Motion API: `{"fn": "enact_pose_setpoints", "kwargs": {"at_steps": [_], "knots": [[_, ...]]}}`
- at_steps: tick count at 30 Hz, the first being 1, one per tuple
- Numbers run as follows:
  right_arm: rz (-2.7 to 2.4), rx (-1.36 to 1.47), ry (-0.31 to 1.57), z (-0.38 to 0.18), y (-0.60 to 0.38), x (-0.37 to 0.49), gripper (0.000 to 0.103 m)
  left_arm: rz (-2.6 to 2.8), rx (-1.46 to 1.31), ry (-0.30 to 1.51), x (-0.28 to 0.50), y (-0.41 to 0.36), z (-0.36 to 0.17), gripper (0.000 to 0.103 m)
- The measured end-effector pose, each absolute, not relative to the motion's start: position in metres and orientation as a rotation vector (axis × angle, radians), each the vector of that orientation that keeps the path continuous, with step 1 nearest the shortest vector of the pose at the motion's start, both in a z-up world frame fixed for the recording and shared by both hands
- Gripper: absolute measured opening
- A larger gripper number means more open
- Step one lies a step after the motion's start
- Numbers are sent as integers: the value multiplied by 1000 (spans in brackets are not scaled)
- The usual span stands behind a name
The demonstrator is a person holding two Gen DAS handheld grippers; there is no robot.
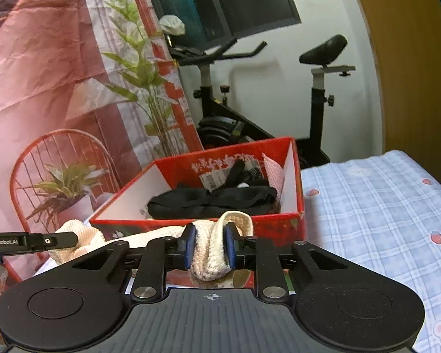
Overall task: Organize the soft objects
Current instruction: 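Lift the cream rope with both tools and carry it over the box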
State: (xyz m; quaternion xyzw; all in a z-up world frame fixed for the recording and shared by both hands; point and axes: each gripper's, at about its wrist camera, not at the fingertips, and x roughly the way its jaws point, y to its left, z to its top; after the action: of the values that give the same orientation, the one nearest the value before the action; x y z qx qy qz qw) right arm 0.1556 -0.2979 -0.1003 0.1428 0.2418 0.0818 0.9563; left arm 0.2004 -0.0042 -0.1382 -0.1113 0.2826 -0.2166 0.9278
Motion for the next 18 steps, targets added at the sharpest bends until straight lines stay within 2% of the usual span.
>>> {"fn": "enact_pose_setpoints", "kwargs": {"at_steps": [10,18], "knots": [[182,292,456,-93,-300,157,17,-434,-220,533,210,-5,-128,13],[176,232,433,-65,-306,194,17,-464,-159,504,255,-26,-101,11]]}}
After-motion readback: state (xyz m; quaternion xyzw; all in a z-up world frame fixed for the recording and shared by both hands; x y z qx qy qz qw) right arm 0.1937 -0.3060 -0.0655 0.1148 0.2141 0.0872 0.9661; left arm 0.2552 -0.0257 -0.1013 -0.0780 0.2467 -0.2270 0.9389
